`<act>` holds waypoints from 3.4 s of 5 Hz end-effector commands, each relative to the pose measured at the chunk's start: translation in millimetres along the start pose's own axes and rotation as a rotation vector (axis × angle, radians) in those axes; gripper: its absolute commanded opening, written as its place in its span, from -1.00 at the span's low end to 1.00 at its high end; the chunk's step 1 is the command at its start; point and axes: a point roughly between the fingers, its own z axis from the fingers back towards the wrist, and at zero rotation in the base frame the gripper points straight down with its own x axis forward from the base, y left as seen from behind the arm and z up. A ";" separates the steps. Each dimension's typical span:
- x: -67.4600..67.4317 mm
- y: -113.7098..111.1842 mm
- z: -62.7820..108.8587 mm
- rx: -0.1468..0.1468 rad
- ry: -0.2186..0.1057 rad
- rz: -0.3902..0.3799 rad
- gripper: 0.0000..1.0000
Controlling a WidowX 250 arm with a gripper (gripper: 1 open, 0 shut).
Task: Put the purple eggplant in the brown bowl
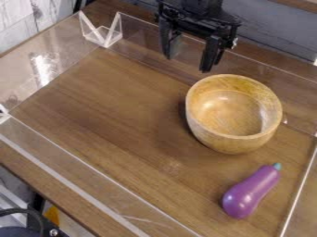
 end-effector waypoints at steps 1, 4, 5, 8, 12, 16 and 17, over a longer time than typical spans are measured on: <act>-1.8 -1.1 -5.7 -0.002 0.016 0.000 1.00; -9.0 -11.0 -20.3 -0.009 0.062 -0.012 1.00; -14.3 -18.7 -22.1 -0.009 0.070 -0.024 1.00; -35.0 -57.6 -17.7 -0.004 0.061 -0.103 1.00; -46.8 -78.2 -22.0 -0.007 0.048 -0.190 1.00; -55.7 -100.9 -19.0 -0.010 0.020 -0.290 1.00; -57.0 -103.1 -20.9 -0.012 0.025 -0.301 1.00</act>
